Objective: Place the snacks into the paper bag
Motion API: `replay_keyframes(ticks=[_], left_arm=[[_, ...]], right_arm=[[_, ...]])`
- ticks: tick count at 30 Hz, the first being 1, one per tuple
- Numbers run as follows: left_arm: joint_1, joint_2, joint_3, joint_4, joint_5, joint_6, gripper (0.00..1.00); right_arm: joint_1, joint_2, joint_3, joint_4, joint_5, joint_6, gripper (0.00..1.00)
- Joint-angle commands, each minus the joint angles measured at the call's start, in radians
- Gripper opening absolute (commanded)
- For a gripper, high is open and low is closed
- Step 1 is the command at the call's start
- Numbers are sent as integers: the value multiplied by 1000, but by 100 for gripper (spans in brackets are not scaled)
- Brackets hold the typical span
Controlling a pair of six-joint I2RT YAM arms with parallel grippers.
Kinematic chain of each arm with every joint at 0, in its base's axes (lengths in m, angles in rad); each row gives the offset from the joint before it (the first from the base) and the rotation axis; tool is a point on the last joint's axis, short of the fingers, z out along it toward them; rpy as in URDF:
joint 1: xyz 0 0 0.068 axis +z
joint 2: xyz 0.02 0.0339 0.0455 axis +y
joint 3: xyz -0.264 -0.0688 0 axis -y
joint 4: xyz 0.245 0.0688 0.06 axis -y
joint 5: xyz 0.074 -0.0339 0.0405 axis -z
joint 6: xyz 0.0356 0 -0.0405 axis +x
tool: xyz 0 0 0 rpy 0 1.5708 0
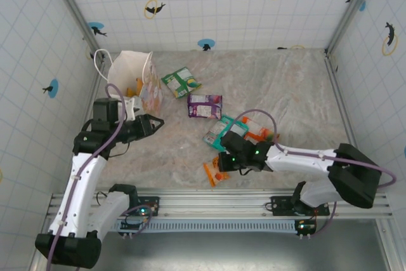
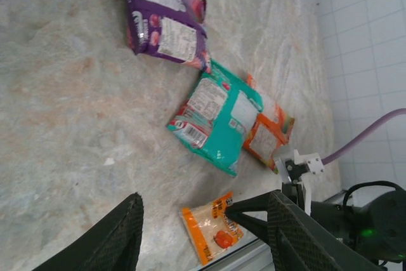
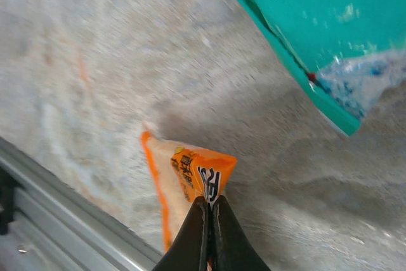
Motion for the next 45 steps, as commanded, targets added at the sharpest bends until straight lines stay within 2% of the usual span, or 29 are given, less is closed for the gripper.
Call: replay_keyframes(ticks=[1,9,15,21,28,31,34,45], left_arm=[[4,-27,-52,121,112,-23,55],[5,-69,-172,310,261,-58,57],[3,-105,-251,461,339,-64,57],[2,-127,-282,534,376,-2,56],[2,-119,-295,588,379,24,53],[2,-111,-301,620,394,11,46],[-2,-102,-301,644,414,0,36],[-17,-73,-264,648,465,-22,8]], right_arm=[[-8,-75,-33,180,35,22,0],[-84,-135,-81,594,-14,29,0],[-151,-76,-28,831,-162,55,0],[-172,3,62,961,-277,94,0],[-173,64,101,1082,-338,144,0],[-172,79,109,1105,-338,152,0],[-172,91,119,1112,-344,154,0],[-165,130,141,1122,-344,149,0]])
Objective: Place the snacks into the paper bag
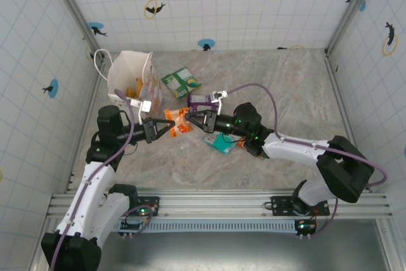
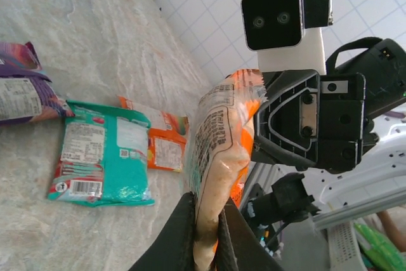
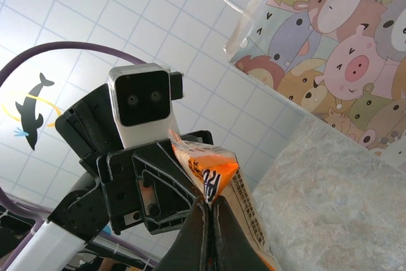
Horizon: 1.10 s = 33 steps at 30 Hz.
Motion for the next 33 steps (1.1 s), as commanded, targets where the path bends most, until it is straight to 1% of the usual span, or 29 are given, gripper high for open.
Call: replay_keyframes(ticks=[1,4,6,7,8,9,10,11,13,14,18,22,26,30,33], left_arm=[[-8,8,41,19,40,-2,6],[-7,19,82,-20,31,22,2],[-6,26,134,-91,-26,68,1],[-6,32,173,-145,-69,110,1],[-7,38,209,-198,-132,149,1],[-7,45,241,-233,-190,173,0],[-7,55,278,-252,-251,188,0],[-7,68,314,-275,-312,230,0],[-7,103,365,-303,-425,262,0],[-7,125,424,-306,-479,273,0],[-6,211,544,-270,-607,336,1],[-6,306,670,-201,-680,384,1],[-6,383,761,-115,-725,408,4],[-7,458,858,-106,-771,438,5],[-8,487,878,-78,-823,453,5]], right_arm=[[5,15,50,63,-3,-7,0],[8,7,48,18,14,-33,0],[7,-7,43,-27,24,-59,13],[7,-18,39,-52,69,-75,21],[7,-32,35,-85,94,-97,31],[7,-46,30,-115,118,-116,38],[8,-63,24,-151,148,-138,43],[9,-78,18,-181,178,-157,45],[8,-98,5,-207,212,-180,47],[9,-104,2,-215,220,-192,47],[19,-96,31,-291,216,-231,47],[41,-82,66,-368,218,-287,47],[47,-82,62,-378,223,-303,46],[46,-88,56,-382,224,-305,46],[45,-91,53,-403,230,-314,46]])
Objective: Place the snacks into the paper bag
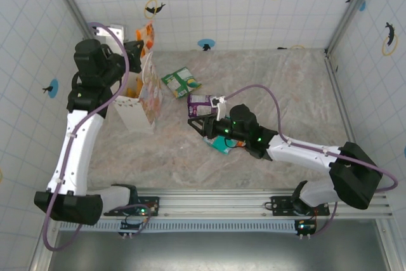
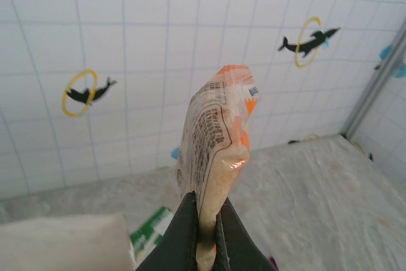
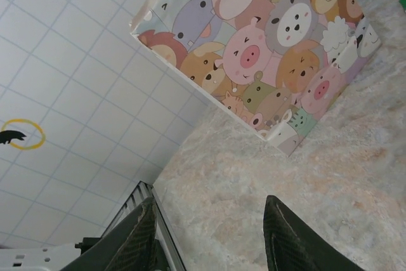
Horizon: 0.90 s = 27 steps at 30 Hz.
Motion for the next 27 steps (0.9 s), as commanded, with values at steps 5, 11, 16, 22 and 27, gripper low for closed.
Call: replay_keyframes(ticks=[5,11,16,22,27], left_arm=[[3,68,89,-2,-185,59,5],[20,109,93,-155,-299,76,5],[21,144,73,-257,-332,70,7],[23,150,79,-273,-339,25,40],[22,116,120,-264,-287,-2,62]], right_arm=[[-4,-3,31,-58,35,-28,46],[-14,-3,36,-125,76,-21,46],[-20,-2,25,-126,75,-1,45],[-35,-18,11,-179,133,32,46],[-53,-53,-11,-234,178,63,47]])
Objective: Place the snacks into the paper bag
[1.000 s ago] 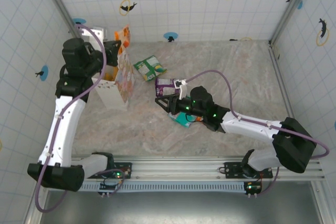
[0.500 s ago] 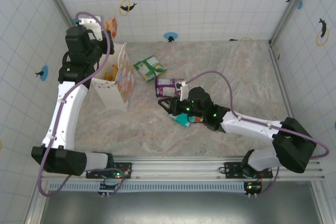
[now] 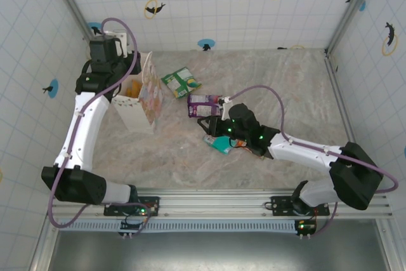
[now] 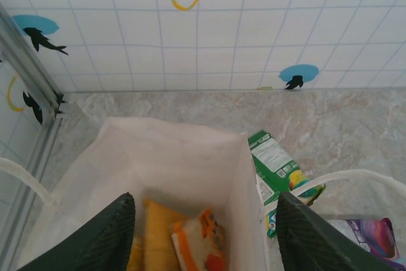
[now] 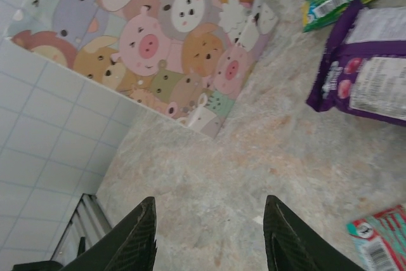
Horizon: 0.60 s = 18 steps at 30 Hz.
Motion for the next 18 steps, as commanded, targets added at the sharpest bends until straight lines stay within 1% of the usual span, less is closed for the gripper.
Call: replay_keyframes(ticks=[1,3,6,10,12,13,15,18], left_arm=[[5,-49,57,-4,56,-34,62],[3,-76,59,11,130,-49,62],[4,-119,45,53,281,-74,63],[4,-175,-10,134,482,-118,63],[5,-187,-39,161,570,-146,63],[3,-190,-55,169,606,-155,63],[-4,-196,-90,172,659,-166,62],[-40,-214,-158,154,662,-151,62]], right_arm=[[-13,-56,-16,-58,64,32,47],[-25,-78,-35,-88,85,54,48],[-47,-125,-83,-118,113,103,48],[-83,-203,-154,-176,155,172,50],[-106,-237,-184,-199,160,199,51],[-118,-255,-199,-239,162,207,51],[-140,-283,-225,-270,161,222,52],[-184,-308,-269,-301,127,245,54]])
